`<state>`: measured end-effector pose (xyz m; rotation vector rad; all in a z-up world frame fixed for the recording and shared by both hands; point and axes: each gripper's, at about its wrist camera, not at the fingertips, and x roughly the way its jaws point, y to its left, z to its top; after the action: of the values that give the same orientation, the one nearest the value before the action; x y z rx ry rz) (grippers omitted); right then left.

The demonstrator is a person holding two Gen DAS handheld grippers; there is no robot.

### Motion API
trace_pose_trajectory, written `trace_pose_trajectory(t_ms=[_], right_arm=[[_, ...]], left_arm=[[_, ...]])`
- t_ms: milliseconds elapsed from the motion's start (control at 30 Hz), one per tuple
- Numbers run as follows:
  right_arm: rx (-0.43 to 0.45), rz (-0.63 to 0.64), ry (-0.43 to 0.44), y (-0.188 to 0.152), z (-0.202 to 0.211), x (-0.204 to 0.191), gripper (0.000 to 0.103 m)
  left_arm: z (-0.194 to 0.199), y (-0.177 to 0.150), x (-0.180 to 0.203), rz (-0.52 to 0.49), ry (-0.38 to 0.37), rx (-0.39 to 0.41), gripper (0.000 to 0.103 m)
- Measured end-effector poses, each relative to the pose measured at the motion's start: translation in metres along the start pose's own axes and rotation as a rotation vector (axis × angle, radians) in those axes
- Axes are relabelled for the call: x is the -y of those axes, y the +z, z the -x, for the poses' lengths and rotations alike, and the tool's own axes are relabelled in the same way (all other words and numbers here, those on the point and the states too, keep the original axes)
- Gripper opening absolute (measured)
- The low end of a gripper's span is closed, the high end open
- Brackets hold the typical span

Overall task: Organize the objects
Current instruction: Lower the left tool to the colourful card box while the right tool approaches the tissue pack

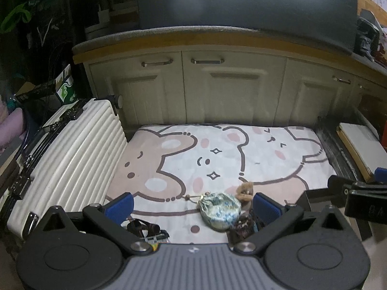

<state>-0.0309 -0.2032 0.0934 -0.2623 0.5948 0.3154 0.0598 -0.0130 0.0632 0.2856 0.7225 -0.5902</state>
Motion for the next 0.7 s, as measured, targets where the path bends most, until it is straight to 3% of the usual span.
trace_pose_trajectory(t_ms=[300, 433, 600, 633, 700], right_arm=[[-0.104, -0.008, -0.005, -0.024, -0.066, -0.007, 0.103], [-0.165, 0.056, 0.004, -0.04, -0.094, -0.009, 0.103], [-0.246, 0.143, 0.03, -0.058, -0.122, -0.01, 0.094], [-0.266, 0.161, 0.032, -0.061, -0.128, -0.009, 0.094], [-0.311, 0.198, 0.034, -0.068, -0.141, -0.01, 0.09]], left_arm=[[-0.074, -0.019, 0.0, 0.004, -0.027, -0.132, 0.103], [-0.104, -0.034, 0.002, -0.012, -0.044, -0.206, 0.101], [-0.135, -0.051, 0.005, -0.022, -0.062, -0.286, 0.099], [-0.141, -0.055, 0.005, -0.072, -0.102, -0.305, 0.098], [-0.154, -0.062, 0.008, -0.069, -0.115, -0.349, 0.096]])
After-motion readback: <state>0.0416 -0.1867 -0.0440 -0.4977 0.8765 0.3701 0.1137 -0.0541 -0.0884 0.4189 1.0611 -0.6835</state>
